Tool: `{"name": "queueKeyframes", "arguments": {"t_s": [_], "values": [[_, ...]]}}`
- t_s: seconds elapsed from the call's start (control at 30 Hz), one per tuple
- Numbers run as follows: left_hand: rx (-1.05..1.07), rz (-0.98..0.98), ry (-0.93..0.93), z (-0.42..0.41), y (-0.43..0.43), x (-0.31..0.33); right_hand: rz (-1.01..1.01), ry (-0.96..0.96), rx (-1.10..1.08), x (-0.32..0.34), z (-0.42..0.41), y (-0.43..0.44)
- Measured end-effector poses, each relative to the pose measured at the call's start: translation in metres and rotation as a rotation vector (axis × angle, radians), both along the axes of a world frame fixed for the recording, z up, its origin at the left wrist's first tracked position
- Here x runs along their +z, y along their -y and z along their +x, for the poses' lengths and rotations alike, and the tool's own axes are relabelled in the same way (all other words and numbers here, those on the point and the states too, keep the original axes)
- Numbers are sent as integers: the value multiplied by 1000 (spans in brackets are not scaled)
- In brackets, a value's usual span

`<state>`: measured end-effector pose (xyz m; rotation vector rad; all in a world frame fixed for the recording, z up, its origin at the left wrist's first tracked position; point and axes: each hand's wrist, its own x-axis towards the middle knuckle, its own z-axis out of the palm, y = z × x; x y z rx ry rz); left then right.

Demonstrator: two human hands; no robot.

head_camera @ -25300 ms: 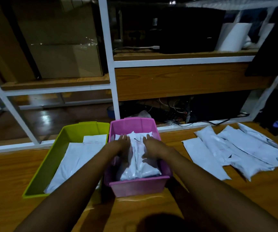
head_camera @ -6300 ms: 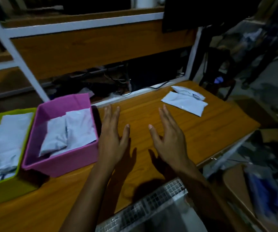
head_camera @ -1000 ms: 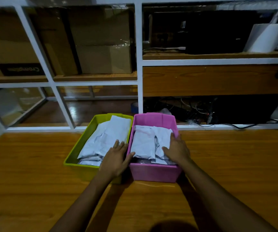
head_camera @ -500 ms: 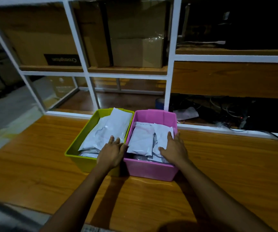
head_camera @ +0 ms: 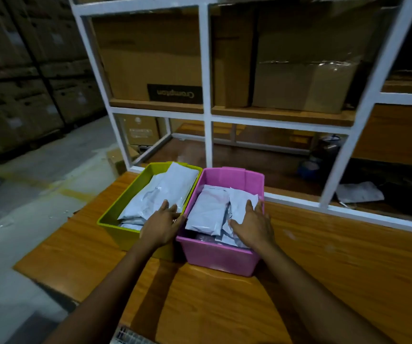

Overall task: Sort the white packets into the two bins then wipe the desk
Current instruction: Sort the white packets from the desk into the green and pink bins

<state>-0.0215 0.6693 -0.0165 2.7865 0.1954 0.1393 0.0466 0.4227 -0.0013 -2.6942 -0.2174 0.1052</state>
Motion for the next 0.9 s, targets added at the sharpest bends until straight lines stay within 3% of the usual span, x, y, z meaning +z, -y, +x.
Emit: {"name": "queueKeyframes", "arguments": {"t_s": [0.4, 0.9], "values": [[13, -52, -49, 8, -184, 1, 50, -10, -18, -7, 7, -179], [36, -26, -34, 36, -269, 2, 55, -11, -51, -7, 28, -262]]}}
